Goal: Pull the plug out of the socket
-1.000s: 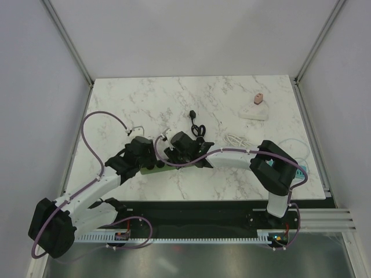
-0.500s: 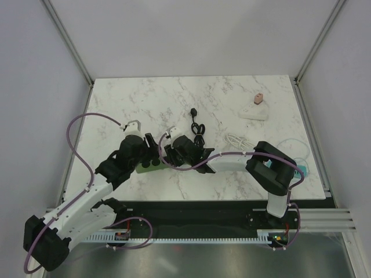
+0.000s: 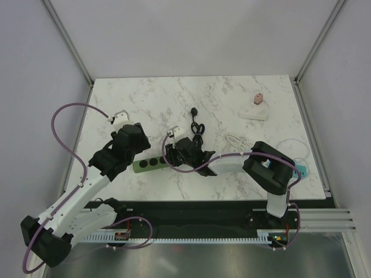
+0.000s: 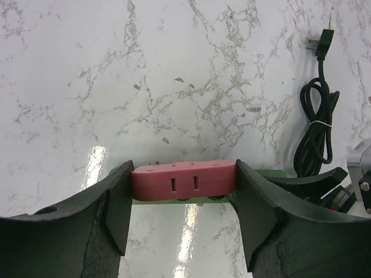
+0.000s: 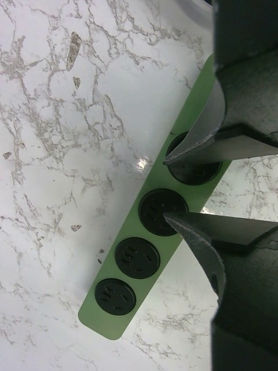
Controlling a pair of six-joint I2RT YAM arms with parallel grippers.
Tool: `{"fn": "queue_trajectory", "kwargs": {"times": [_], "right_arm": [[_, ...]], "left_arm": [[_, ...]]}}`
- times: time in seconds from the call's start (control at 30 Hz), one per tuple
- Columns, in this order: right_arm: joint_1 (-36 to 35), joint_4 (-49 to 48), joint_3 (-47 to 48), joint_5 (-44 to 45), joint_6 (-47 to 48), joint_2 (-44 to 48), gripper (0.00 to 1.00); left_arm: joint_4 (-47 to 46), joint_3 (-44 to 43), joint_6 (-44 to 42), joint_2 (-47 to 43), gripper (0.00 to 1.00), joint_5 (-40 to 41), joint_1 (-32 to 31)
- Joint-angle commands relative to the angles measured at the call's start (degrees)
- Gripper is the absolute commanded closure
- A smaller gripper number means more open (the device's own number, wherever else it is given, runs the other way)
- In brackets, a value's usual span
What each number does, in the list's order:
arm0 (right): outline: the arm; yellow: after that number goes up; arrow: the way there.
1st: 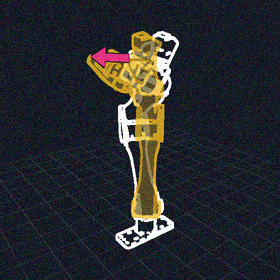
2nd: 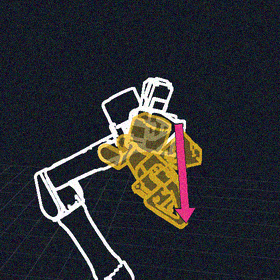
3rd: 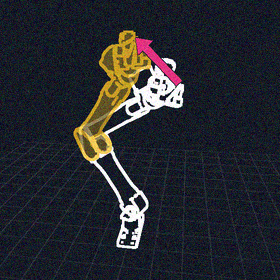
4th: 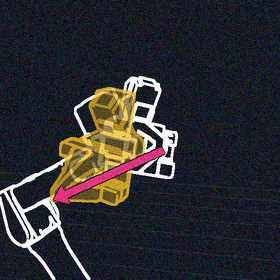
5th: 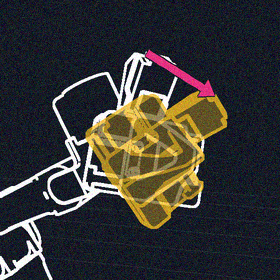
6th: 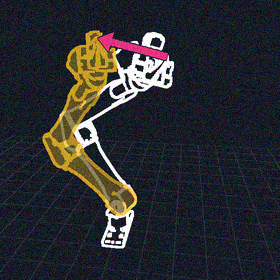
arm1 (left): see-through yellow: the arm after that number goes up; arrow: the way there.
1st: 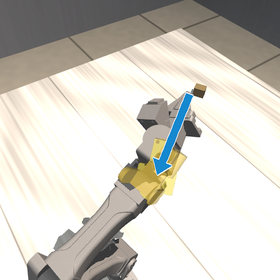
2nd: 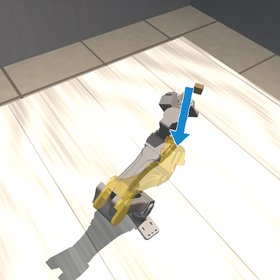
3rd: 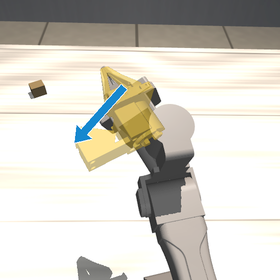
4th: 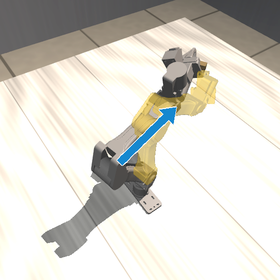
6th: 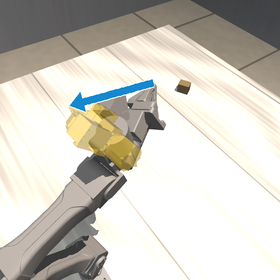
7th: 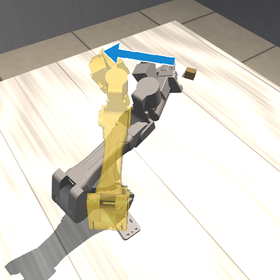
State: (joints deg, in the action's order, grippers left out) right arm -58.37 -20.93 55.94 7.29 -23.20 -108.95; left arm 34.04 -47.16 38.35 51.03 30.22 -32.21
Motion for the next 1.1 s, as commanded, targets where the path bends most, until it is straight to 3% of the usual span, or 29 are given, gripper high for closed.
{"fn": "queue_trajectory", "kwargs": {"times": [0.0, 0.17, 0.33, 0.5, 0.67, 0.73, 0.87, 1.07], "right_arm": [[-2.2, 19.6, -5.4, -12.7, -4.7, -10.8, 0.55], [-2.2, 19.7, -4.7, -13.7, -4.8, -7.9, 0.53], [-2.2, 22.4, -2.2, -13.9, -3.8, -4.0, 0.52], [-2.1, 25.8, 1.2, -14.3, -3.2, 2.1, 0.49], [-1.6, 30.5, 4.5, -12.1, -0.8, 8.7, 0.47], [-1.0, 32.8, 4.9, -11.0, -0.1, 13.0, 0.46], [0.9, 34.9, 3.2, -8.0, 1.1, 20.7, 0.42], [5.8, 36.5, 0.3, -8.6, 3.0, 29.1, 0.40]], "left_arm": [[1.6, -4.2, 2.9, 2.7, 0.98, 2.1, 1.4], [-0.6, -7.9, 2.2, 9.6, 0.98, -9.0, 10.9], [-9.4, -6.5, 4.3, 14.1, 0.98, -27.2, 22.5], [-10.4, -13.4, 3.9, 26.7, 0.98, -35.4, 25.0], [-10.9, -23.3, -5.1, 37.5, 0.95, -36.7, 25.3], [-9.2, -26.7, -8.2, 43.4, 0.95, -36.5, 25.5], [0.5, -42.5, -15.5, 55.2, 0.95, -40.2, 25.7], [4.7, -52.1, -17.9, 63.3, 0.91, -43.1, 25.2]]}}
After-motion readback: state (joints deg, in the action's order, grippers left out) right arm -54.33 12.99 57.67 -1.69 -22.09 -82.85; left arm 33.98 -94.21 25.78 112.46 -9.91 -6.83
